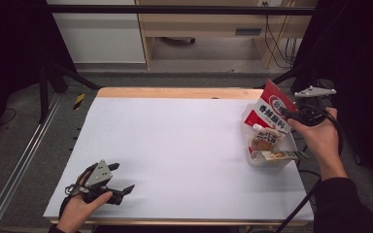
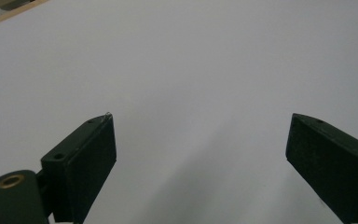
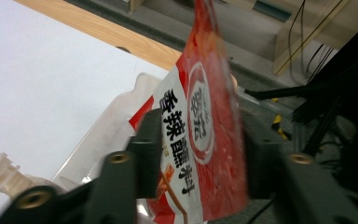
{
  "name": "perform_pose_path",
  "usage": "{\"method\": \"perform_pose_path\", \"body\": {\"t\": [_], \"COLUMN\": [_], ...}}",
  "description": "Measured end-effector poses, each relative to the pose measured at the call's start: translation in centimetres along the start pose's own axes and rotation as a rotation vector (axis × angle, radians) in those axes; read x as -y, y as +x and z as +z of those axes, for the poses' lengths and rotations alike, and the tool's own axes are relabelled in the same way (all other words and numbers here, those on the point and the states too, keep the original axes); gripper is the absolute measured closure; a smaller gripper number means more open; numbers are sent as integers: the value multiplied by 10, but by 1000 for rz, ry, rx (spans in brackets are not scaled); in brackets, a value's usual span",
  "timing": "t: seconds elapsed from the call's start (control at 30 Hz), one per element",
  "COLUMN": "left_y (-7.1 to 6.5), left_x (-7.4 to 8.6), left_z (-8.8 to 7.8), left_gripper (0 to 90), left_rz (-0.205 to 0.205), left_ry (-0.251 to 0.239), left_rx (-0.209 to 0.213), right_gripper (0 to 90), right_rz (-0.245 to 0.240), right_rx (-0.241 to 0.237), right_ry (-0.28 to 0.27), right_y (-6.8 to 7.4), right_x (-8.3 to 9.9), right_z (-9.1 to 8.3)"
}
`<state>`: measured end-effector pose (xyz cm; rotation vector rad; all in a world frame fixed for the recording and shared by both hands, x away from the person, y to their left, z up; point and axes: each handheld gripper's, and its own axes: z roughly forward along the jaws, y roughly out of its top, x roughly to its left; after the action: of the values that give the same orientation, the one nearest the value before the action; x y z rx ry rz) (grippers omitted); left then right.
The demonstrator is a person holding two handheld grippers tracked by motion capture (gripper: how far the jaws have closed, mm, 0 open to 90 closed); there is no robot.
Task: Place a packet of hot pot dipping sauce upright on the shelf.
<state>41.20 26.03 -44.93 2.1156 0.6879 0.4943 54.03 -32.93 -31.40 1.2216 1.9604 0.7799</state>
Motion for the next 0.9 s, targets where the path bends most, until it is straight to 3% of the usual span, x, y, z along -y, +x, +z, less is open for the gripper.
{"method": "perform_pose_path", "body": {"t": [0.2, 0.43, 0.67, 0.9], "left_y": [0, 4, 1, 3], "left_x": [0, 1, 0, 1], "left_z": [0, -3, -2, -3], "left_gripper": [82, 82, 82, 75], "left_rz": [4, -6, 3, -4], "left_ry": [4, -1, 4, 1], "left_rx": [0, -14, -16, -20], "right_gripper": [281, 222, 199, 176], "right_rz": [-55, -98, -142, -166], "right_rx": [48, 46, -6, -58], "right_ry": [-39, -102, -161, -185], "right_y": [14, 37, 68, 94], "right_x": [-19, -38, -57, -67], "right_z": [-11, -27, -42, -47]}}
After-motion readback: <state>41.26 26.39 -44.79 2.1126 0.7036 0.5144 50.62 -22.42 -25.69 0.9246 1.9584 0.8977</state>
